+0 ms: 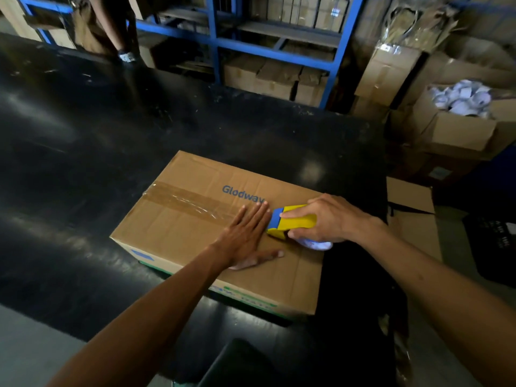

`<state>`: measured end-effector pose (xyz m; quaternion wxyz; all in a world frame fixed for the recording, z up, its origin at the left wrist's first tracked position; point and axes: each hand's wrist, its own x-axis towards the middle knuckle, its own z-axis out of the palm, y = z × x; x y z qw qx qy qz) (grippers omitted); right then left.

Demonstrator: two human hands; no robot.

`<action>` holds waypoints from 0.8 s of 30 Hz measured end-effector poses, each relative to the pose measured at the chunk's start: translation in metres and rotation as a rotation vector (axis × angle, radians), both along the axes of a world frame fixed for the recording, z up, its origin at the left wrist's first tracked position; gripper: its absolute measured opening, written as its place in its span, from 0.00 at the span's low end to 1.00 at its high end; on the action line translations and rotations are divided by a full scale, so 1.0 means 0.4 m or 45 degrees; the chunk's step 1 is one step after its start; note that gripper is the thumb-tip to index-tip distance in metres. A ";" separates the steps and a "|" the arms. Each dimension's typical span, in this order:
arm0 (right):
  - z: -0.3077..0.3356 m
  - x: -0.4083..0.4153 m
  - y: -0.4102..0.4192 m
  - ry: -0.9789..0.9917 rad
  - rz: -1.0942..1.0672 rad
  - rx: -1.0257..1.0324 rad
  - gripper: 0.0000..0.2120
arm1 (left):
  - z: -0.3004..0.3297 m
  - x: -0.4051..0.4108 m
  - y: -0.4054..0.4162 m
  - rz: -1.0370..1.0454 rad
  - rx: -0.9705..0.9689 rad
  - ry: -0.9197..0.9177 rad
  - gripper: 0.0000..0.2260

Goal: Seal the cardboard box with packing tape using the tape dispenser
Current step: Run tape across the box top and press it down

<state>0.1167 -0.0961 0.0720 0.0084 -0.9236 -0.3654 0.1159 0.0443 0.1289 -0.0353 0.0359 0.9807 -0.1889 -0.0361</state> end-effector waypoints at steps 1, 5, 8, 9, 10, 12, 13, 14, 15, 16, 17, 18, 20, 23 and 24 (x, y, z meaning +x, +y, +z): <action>0.008 -0.003 -0.014 0.037 0.004 -0.020 0.28 | 0.000 0.000 0.002 0.001 0.011 0.010 0.48; 0.036 -0.026 -0.187 0.133 -0.068 -0.143 0.27 | -0.003 0.006 0.009 -0.009 0.007 0.026 0.48; 0.037 -0.080 -0.298 0.194 -0.203 -0.233 0.29 | 0.000 0.007 0.008 -0.026 0.014 0.034 0.47; 0.032 -0.088 -0.306 0.192 -0.217 -0.229 0.29 | 0.001 0.008 0.007 -0.031 0.018 0.044 0.47; 0.024 -0.089 -0.305 0.172 -0.212 -0.228 0.28 | 0.004 0.007 0.006 -0.028 0.020 0.055 0.47; 0.012 -0.084 -0.297 0.139 -0.193 -0.237 0.27 | 0.013 0.005 -0.003 0.009 0.030 0.080 0.49; 0.011 -0.085 -0.295 0.137 -0.187 -0.240 0.26 | 0.019 0.002 -0.017 0.040 0.026 0.107 0.51; 0.008 -0.086 -0.297 0.132 -0.187 -0.236 0.26 | 0.026 -0.001 -0.039 0.065 0.008 0.135 0.53; 0.002 -0.086 -0.302 0.126 -0.191 -0.231 0.26 | 0.029 -0.007 -0.071 0.068 -0.021 0.149 0.56; 0.000 -0.088 -0.307 0.131 -0.206 -0.231 0.27 | 0.029 -0.014 -0.112 0.049 -0.050 0.145 0.57; -0.002 -0.090 -0.310 0.143 -0.220 -0.237 0.27 | 0.024 -0.021 -0.156 0.015 -0.072 0.131 0.57; -0.002 -0.093 -0.312 0.151 -0.229 -0.235 0.27 | 0.019 -0.028 -0.198 -0.022 -0.084 0.115 0.57; -0.005 -0.104 -0.312 0.172 -0.245 -0.202 0.26 | 0.013 -0.033 -0.254 -0.061 -0.061 0.078 0.53; 0.000 -0.111 -0.333 0.191 -0.296 -0.107 0.26 | 0.011 -0.027 -0.271 -0.039 0.000 0.066 0.50; 0.004 -0.113 -0.346 0.192 -0.304 -0.098 0.28 | 0.011 -0.029 -0.268 -0.032 0.005 0.067 0.50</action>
